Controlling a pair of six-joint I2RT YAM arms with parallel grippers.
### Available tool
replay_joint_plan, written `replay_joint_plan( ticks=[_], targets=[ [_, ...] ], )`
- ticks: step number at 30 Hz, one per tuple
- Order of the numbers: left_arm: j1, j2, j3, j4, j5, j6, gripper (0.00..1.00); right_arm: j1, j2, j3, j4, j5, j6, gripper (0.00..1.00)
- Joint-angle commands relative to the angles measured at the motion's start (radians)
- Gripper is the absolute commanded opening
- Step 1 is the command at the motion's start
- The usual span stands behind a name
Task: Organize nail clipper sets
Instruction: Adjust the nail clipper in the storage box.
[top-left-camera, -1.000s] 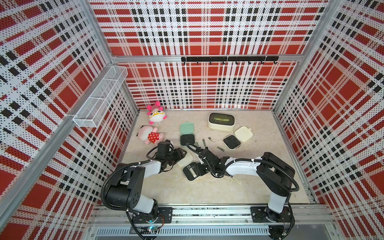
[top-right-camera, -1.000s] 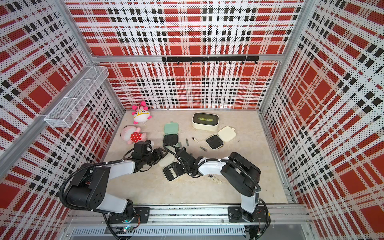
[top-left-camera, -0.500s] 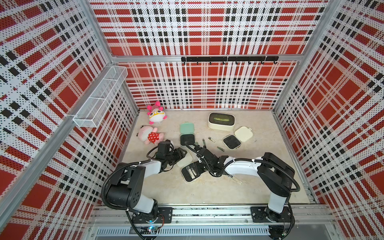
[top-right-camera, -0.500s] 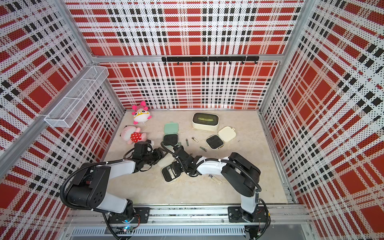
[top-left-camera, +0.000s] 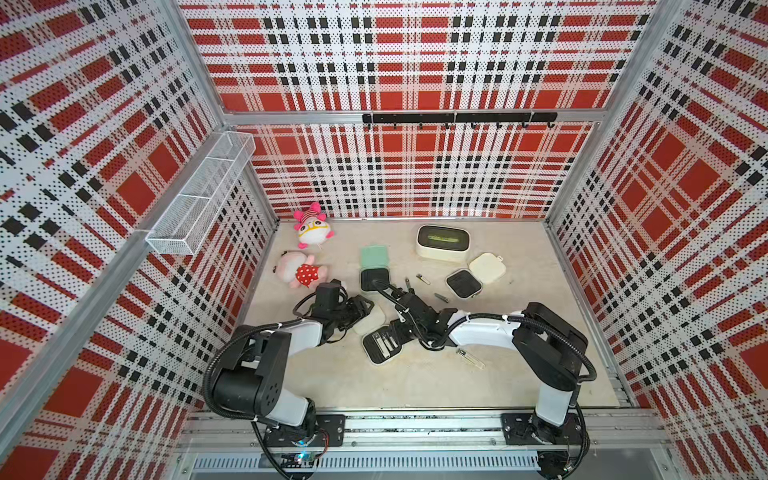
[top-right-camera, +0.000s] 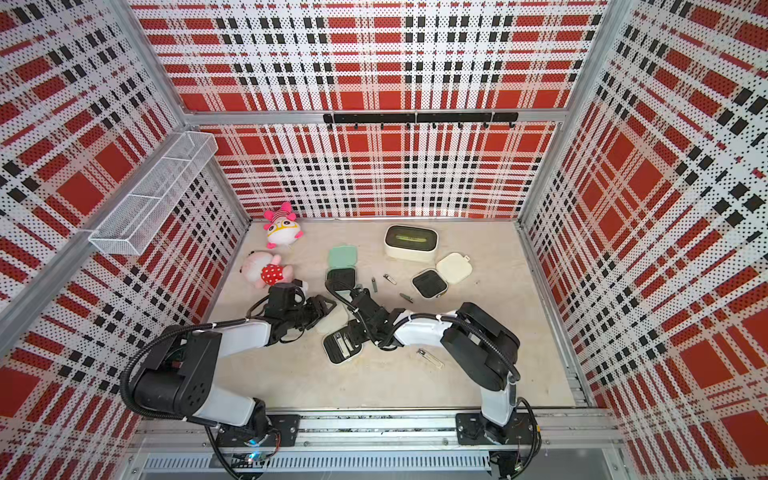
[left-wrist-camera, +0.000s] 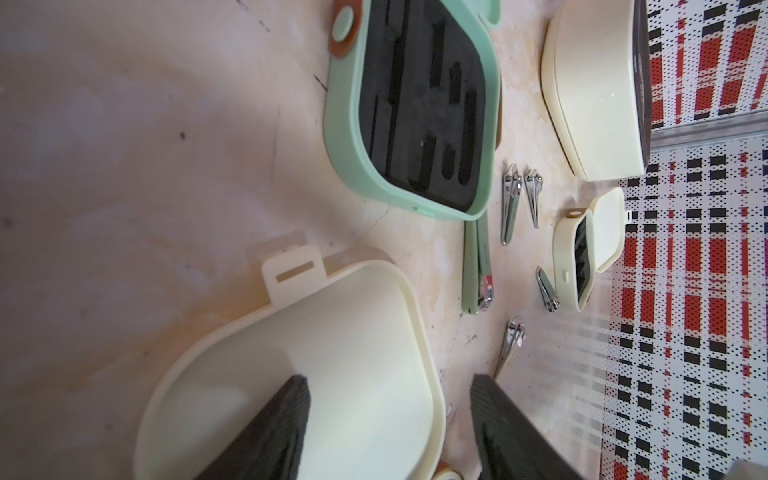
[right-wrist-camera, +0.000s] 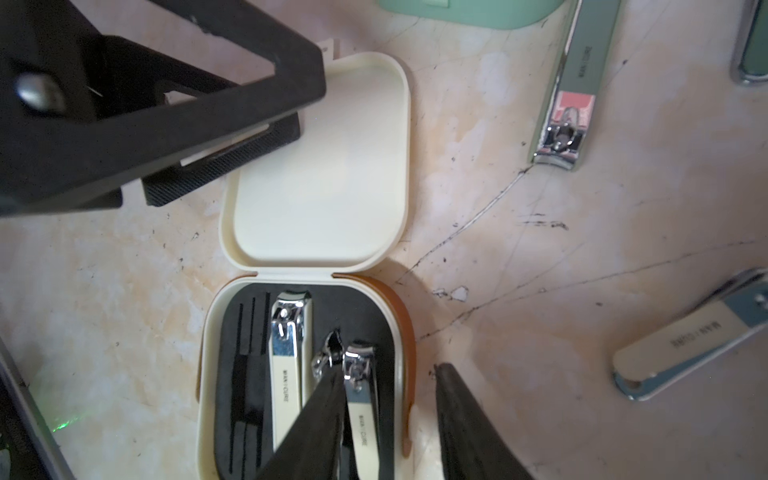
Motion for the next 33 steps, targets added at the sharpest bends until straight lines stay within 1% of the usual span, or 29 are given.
replay_joint_plan(
  ticks=[1, 8, 14, 25, 27, 33],
  targets=[
    [0.006, 0.024, -0.015, -0.043, 0.001, 0.014, 0.67, -0.002, 0.029, 0.002, -0.001, -0.001, 0.006, 0.4],
    [0.006, 0.024, -0.016, -0.042, 0.002, 0.012, 0.67, -0.002, 0.045, -0.007, 0.001, -0.006, 0.008, 0.39],
    [0.008, 0.024, -0.016, -0.044, 0.002, 0.014, 0.67, -0.002, 0.042, -0.034, 0.013, -0.002, 0.014, 0.34],
    [0.007, 0.02, -0.018, -0.046, 0.003, 0.015, 0.67, 0.0, 0.042, -0.065, 0.025, -0.01, 0.025, 0.33],
    [0.008, 0.019, -0.019, -0.047, 0.003, 0.017, 0.67, 0.0, 0.035, -0.065, 0.024, -0.007, 0.026, 0.33],
    [0.008, 0.02, -0.019, -0.051, 0.003, 0.018, 0.67, 0.0, -0.002, -0.049, 0.015, -0.003, 0.023, 0.41]
  ],
)
